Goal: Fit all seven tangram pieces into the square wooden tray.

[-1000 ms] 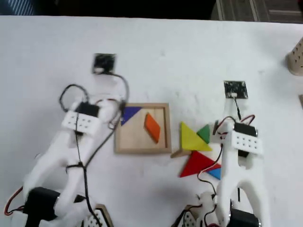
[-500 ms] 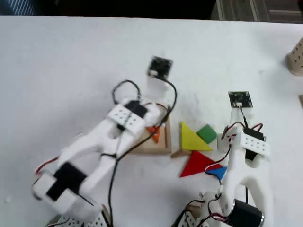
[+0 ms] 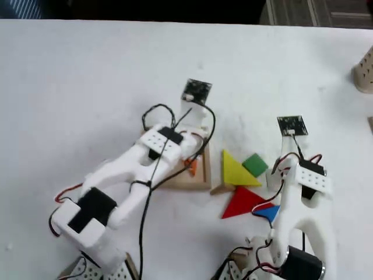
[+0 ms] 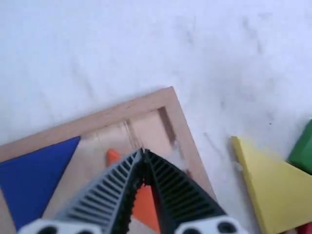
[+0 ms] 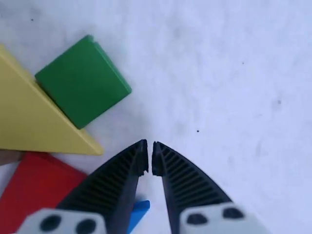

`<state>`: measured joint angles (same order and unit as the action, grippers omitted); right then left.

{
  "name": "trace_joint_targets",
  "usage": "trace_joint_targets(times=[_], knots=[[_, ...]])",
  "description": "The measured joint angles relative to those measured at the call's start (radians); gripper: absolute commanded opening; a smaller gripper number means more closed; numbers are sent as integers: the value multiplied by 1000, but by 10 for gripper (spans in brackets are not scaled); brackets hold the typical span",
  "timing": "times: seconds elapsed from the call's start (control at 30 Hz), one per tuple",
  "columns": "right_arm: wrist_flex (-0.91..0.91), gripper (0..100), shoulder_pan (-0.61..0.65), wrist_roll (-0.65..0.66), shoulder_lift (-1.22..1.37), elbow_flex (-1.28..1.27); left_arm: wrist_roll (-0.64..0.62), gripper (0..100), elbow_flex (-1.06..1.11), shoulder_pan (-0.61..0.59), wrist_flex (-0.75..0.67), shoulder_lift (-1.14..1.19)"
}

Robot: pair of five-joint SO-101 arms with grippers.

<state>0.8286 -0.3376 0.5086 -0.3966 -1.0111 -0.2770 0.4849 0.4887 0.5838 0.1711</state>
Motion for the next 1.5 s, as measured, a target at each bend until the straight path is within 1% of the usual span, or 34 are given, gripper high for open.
trace_joint_targets(times=[0.2, 0.33, 0.53, 0.7, 0.97, 1.1, 1.3, 1.4, 1.5], knots=[[0, 18, 5, 2, 0, 0, 2, 27, 25, 3, 6, 0], [0, 18, 5, 2, 0, 0, 5, 24, 23, 12, 63, 0], [0, 18, 5, 2, 0, 0, 55, 24, 18, 28, 126, -2], [0, 18, 5, 2, 0, 0, 57, 24, 8, 29, 180, -3], [0, 18, 5, 2, 0, 0, 58, 24, 0, 29, 192, -25], [0, 18, 5, 2, 0, 0, 55, 24, 2, 41, 140, -75], [0, 18, 5, 2, 0, 0, 57, 26, 44, 64, 9, -83], [0, 18, 5, 2, 0, 0, 57, 25, 44, 64, 2, -32], [0, 18, 5, 2, 0, 0, 57, 24, 6, 64, 54, 54]])
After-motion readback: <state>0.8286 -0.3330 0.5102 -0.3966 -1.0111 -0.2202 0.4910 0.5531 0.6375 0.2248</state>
